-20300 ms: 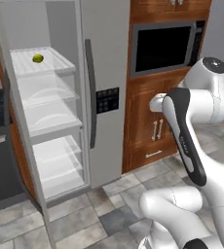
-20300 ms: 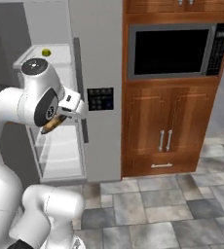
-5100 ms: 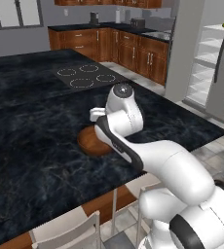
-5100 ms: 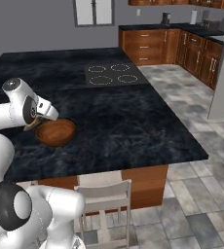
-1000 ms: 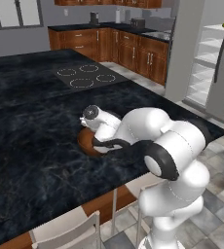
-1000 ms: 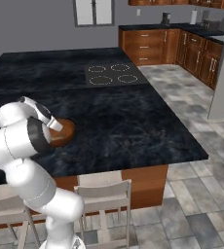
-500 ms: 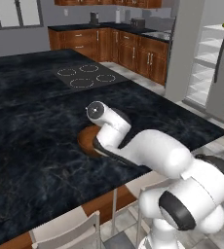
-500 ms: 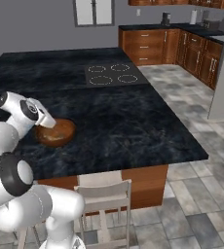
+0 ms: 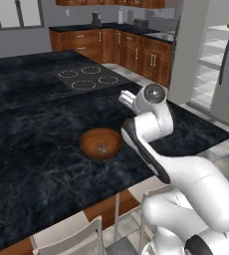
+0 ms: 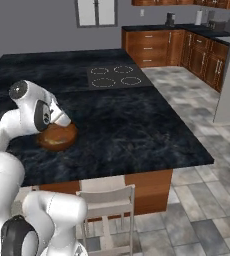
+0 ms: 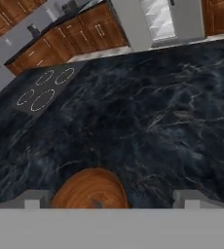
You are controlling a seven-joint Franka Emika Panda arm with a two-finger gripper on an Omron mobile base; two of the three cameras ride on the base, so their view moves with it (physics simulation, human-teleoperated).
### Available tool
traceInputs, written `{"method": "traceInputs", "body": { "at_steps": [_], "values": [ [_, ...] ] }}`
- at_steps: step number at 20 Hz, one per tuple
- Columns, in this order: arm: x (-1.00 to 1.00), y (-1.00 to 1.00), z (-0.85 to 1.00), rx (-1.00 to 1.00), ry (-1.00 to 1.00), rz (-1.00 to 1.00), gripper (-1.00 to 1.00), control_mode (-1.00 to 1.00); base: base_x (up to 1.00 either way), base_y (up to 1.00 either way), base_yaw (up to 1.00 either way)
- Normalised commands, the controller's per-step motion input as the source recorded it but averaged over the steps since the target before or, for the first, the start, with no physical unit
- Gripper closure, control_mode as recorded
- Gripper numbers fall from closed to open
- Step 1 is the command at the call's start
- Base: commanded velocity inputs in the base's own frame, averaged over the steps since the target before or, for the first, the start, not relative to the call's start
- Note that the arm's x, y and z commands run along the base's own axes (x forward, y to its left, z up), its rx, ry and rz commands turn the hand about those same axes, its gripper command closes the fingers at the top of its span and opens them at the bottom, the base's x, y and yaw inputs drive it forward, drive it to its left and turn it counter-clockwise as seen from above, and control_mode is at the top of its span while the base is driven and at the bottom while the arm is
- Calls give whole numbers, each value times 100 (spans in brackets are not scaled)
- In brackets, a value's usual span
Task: Retrieve the pear and banana from the fridge and place them into the bowl on the dining table.
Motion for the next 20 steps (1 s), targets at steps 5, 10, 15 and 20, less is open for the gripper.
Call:
{"method": "traceInputs", "body": {
  "at_steps": [5,10,15,20],
  "values": [
    [-78,-74,34,11,0,41,-100,-100,0,0,0],
    [-84,-52,2,3,5,50,-100,-100,0,0,0],
    [-67,-10,-12,0,5,45,-100,-100,0,0,0],
    [-3,0,8,-6,29,5,-100,-100,0,0,0]
  ]
}}
